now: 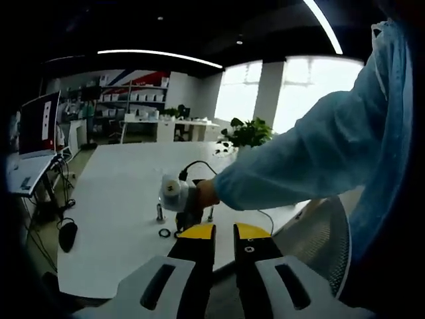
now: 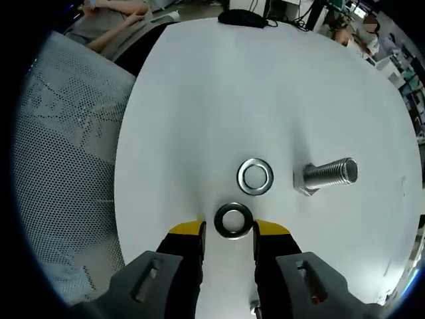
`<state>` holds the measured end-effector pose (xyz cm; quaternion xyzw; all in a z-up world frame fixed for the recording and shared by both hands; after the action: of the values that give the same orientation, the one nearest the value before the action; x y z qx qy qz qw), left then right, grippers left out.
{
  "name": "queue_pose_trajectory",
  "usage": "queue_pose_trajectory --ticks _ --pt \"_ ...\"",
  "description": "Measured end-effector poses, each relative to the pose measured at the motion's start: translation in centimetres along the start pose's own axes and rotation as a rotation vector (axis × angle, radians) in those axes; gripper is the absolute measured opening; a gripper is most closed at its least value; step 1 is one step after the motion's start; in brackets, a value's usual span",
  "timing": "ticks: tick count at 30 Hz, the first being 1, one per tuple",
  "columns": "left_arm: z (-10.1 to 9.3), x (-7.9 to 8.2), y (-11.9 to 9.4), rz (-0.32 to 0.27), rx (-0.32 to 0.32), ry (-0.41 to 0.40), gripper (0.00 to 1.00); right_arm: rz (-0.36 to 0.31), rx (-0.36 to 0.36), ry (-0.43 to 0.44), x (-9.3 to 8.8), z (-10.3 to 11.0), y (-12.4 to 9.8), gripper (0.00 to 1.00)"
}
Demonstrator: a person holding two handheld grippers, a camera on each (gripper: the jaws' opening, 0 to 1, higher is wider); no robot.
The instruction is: Place the washer onto the threaded stud by aligning its center hole with the stud, sliding it down to the base, and recovering from edge contact or off-axis alignment until the washer reaches the visible bottom stop.
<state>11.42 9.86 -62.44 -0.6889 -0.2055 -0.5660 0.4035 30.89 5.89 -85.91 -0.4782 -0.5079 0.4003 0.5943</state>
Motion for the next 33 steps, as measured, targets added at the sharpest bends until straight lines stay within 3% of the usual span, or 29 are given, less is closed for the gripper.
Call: queue_pose_trajectory --ticks 3,13,20,26,33 --pt "-0.1 0.0 0.0 -0.002 -0.002 0.001 0.08 -0.017 -0.005 0.012 0.3 -0.1 0.1 0.25" --pt "-0.2 0.1 -0.2 -0.016 -0.013 -0.003 0.08 -0.024 -0.018 0.007 0.3 0.2 -0.1 0.23" --pt "-0.3 0.1 -0.1 -0.015 -0.022 0.000 0.08 -0.016 -0.024 -0.053 0.6 0.1 -2.1 0.23" --pt "-0.3 0.1 -0.2 -0.020 -0.029 -0.004 0.08 -0.024 0.003 -0.054 1.6 0.1 -4.4 0.23" --pt "-0.4 0.2 -0.2 -0.021 -0.036 0.002 0.08 -0.027 -0.018 -0.059 2.4 -1.2 -6.2 0.23"
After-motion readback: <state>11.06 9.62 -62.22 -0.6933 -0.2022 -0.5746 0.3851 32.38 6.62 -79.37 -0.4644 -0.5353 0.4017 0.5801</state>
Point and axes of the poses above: the point that each gripper's makers call its tool centre point, and the gripper's own axes: y roughly forward along the fingers, z roughly to its left, x roughly out of its top, the point moved 2 cm from there along -y, roughly backward along the fingers, and after that the axes turned 9 degrees about y, right-handed, at the moved point
